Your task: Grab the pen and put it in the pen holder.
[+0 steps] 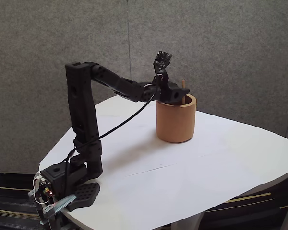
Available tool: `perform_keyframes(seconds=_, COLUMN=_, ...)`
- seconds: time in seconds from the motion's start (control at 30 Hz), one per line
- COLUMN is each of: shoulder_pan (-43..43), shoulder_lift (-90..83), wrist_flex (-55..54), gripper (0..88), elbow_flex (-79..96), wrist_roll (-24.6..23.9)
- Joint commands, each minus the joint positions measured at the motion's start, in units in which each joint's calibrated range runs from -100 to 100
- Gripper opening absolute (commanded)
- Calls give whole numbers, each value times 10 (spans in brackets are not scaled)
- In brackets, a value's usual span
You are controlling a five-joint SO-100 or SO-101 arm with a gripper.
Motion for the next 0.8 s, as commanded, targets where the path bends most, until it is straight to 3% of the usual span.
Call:
perform_keyframes(seconds=0.0, shoulder_pan=-11, shoulder_lift=-10, wrist_flex=-3, gripper=292, elbow_flex=-55, wrist_roll=-1)
perform_keyframes(seconds=0.3, shoulder_pan=-13, shoulder_lift=-12, wrist_flex=37, gripper=292, elbow_flex=-243, wrist_roll=-1)
perform_keyframes(seconds=0.6, shoulder_pan=-13, shoulder_lift=-27, wrist_flex=402, gripper=292, elbow_flex=-541, wrist_roll=-8)
perform_keyframes(seconds=0.67, shoulder_pan=-13, shoulder_lift=-58, wrist_flex=475, gripper=291, elbow_flex=-554, wrist_roll=-56)
perform_keyframes(seconds=0.77, shoulder_pan=-13, shoulder_lift=-121, wrist_flex=552, gripper=288, elbow_flex=-542, wrist_roll=-173)
